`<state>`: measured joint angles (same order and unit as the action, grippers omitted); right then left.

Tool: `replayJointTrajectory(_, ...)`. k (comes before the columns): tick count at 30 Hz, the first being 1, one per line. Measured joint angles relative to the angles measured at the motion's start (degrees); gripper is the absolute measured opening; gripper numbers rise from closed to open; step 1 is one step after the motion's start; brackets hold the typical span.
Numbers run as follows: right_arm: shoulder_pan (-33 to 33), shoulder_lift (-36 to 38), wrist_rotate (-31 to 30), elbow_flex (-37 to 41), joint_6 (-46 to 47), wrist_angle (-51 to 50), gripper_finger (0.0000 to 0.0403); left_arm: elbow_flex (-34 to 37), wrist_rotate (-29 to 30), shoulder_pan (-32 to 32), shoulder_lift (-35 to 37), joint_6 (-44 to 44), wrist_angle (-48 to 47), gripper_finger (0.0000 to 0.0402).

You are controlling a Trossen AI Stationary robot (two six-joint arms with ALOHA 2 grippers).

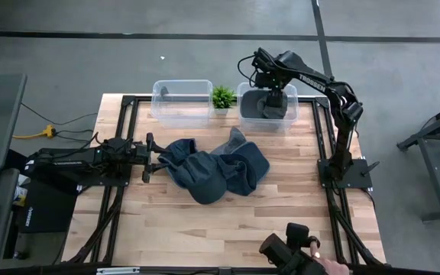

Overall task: Pick & Place hat
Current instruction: Put the right gray cap into the right transparent bin, then put the right blue cap into the left transparent bin

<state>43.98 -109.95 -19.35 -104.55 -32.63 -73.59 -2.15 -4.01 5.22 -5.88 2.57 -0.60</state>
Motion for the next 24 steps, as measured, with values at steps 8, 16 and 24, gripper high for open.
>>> replayJointTrajectory(8, -2.7, 0.0, 0.6, -4.3, 1.0, -5.3, 0.0228, 0.0, 0.0, 0.0, 0.0, 0.0, 0.0, 0.0221)
replayJointTrajectory(16, -7.3, 0.0, -1.1, -6.5, 3.2, -10.0, 0.0225, 0.0, 0.0, 0.0, 0.0, 0.0, 0.0, 0.0221)
replayJointTrajectory(24, -11.2, 1.1, -4.0, -6.5, 5.1, -13.0, 0.0225, 0.0, 0.0, 0.0, 0.0, 0.0, 0.0, 0.0221)
